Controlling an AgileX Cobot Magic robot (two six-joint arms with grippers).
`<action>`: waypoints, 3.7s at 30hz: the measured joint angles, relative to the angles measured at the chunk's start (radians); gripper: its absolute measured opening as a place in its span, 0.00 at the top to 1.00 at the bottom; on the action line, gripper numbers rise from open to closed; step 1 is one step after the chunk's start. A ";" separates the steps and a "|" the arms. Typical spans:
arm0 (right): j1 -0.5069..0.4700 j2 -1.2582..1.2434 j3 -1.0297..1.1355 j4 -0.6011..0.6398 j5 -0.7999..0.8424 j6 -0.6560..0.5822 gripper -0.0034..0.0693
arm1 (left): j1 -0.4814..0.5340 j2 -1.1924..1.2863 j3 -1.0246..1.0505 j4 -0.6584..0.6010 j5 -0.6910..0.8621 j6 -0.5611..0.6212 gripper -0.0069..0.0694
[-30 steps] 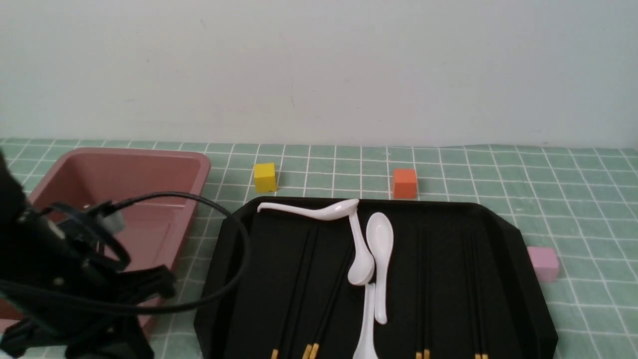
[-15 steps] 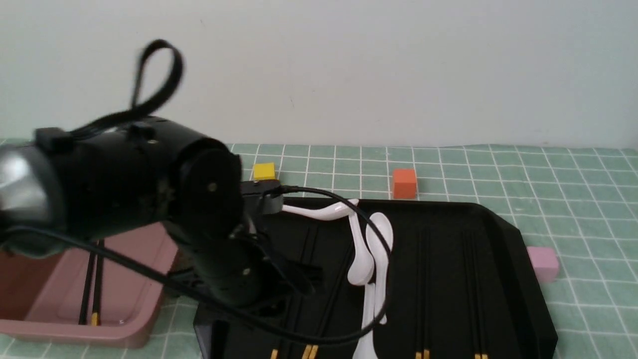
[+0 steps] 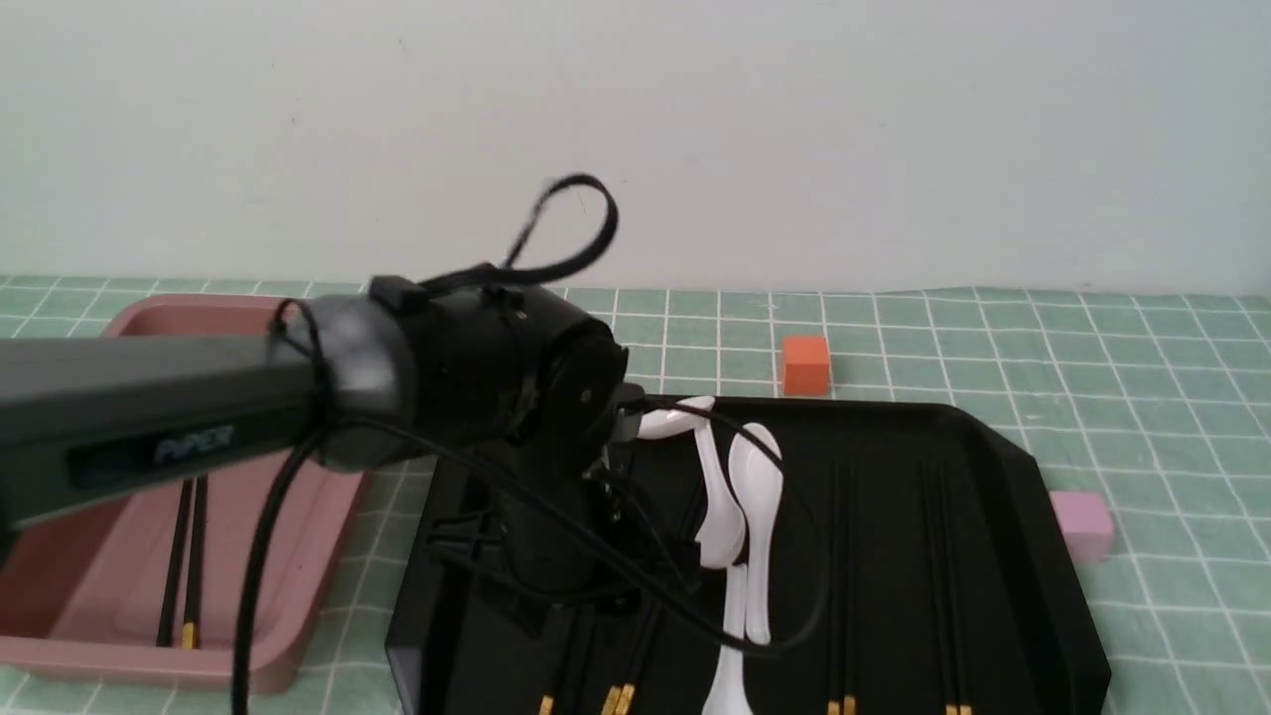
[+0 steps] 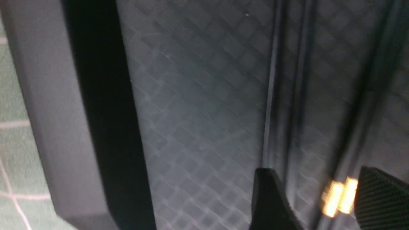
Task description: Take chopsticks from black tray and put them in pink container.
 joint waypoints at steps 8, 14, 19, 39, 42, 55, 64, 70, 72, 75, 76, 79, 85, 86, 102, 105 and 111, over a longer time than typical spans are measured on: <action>0.000 0.000 0.000 0.000 0.000 0.000 0.62 | 0.000 0.069 -0.001 0.026 -0.027 0.039 0.42; 0.000 0.000 0.000 0.000 0.000 0.000 0.62 | 0.000 0.102 -0.007 0.037 -0.034 0.045 0.42; 0.000 0.000 0.000 0.000 0.000 0.000 0.62 | 0.000 0.113 -0.017 0.040 -0.027 0.045 0.49; 0.000 0.000 0.000 0.000 0.000 0.000 0.62 | 0.032 -0.147 -0.004 0.086 0.064 0.045 0.78; 0.000 0.000 0.000 0.000 0.000 0.000 0.62 | 0.109 -0.268 -0.004 0.085 0.110 0.045 0.78; 0.000 0.000 0.000 0.000 0.000 0.000 0.62 | 0.615 -0.349 0.085 -0.002 0.072 0.120 0.78; 0.000 0.000 0.000 0.000 0.000 0.000 0.62 | 0.666 -0.186 0.120 -0.041 -0.058 0.121 0.78; 0.000 0.000 0.000 0.000 0.000 0.000 0.62 | 0.666 -0.115 0.120 -0.049 -0.082 0.121 0.75; 0.000 0.000 0.000 0.000 0.000 0.000 0.62 | 0.666 -0.091 0.120 -0.049 -0.085 0.121 0.70; 0.000 0.000 0.000 0.000 0.000 0.000 0.62 | 0.666 -0.088 0.120 -0.049 -0.082 0.127 0.62; 0.000 0.000 0.000 0.000 0.000 0.000 0.62 | 0.666 -0.088 0.118 -0.049 -0.077 0.133 0.60; 0.000 0.000 0.000 0.000 0.000 0.000 0.62 | 0.666 -0.099 0.113 -0.049 -0.053 0.141 0.57; 0.000 0.000 0.000 0.000 0.000 0.000 0.62 | 0.666 -0.234 0.112 -0.049 0.036 0.197 0.71; 0.000 0.000 0.000 0.000 0.000 0.000 0.62 | 0.666 -0.263 0.112 -0.049 0.054 0.210 0.74; 0.000 0.000 0.000 0.000 0.000 0.000 0.62 | 0.666 -0.937 0.523 -0.207 0.047 0.389 0.93; 0.000 0.000 0.000 0.000 0.000 0.000 0.62 | 0.666 -1.098 0.662 -0.323 -0.006 0.502 0.93; 0.000 0.000 0.000 0.000 0.000 0.000 0.62 | 0.666 -1.400 0.855 -0.501 -0.123 0.681 0.93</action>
